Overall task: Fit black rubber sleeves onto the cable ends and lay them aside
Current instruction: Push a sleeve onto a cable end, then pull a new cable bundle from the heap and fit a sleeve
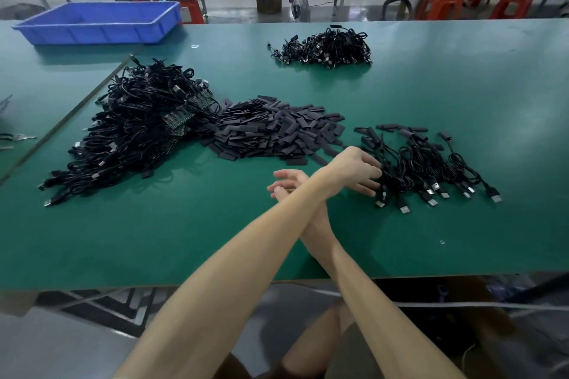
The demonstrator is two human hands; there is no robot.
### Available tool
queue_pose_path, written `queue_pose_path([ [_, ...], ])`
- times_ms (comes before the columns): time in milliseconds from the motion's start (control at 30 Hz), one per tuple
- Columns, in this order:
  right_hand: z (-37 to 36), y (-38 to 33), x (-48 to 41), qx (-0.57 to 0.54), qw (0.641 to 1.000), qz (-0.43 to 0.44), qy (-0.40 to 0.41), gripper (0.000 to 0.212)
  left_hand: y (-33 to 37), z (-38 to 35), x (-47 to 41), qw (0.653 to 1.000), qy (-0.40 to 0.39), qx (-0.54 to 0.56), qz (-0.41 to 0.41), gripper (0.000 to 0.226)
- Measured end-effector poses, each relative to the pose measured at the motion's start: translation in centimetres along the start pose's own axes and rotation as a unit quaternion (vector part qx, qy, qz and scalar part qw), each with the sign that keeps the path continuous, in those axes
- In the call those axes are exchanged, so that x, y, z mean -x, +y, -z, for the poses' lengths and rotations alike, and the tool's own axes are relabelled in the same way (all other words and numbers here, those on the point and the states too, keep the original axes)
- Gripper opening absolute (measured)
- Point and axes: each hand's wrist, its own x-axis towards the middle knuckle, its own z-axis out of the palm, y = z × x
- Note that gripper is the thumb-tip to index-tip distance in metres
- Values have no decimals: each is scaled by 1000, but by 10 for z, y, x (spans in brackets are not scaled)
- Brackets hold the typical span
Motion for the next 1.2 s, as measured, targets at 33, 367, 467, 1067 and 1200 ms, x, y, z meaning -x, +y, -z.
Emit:
queue_pose_path([
  [33, 0, -1, 0, -1, 1000, 1, 3, 27, 1, -2, 0, 1000, -12, 8, 1, 40],
  [367, 1, -3, 0, 11, 1000, -21, -11, 23, 3, -4, 5, 997, -42, -36, -58, 51],
  [467, -3, 0, -4, 118, 993, -18, -5, 23, 1, 25, 14, 994, 54, -7, -98, 40],
  [1067, -10, -1, 0, 125, 992, 13, 10, 16, -97, 266, 85, 751, 400, -522, 66, 37],
  [1200, -9, 0, 0, 137, 990, 12, 15, 17, -92, 277, 68, 730, 410, -542, 72, 28],
])
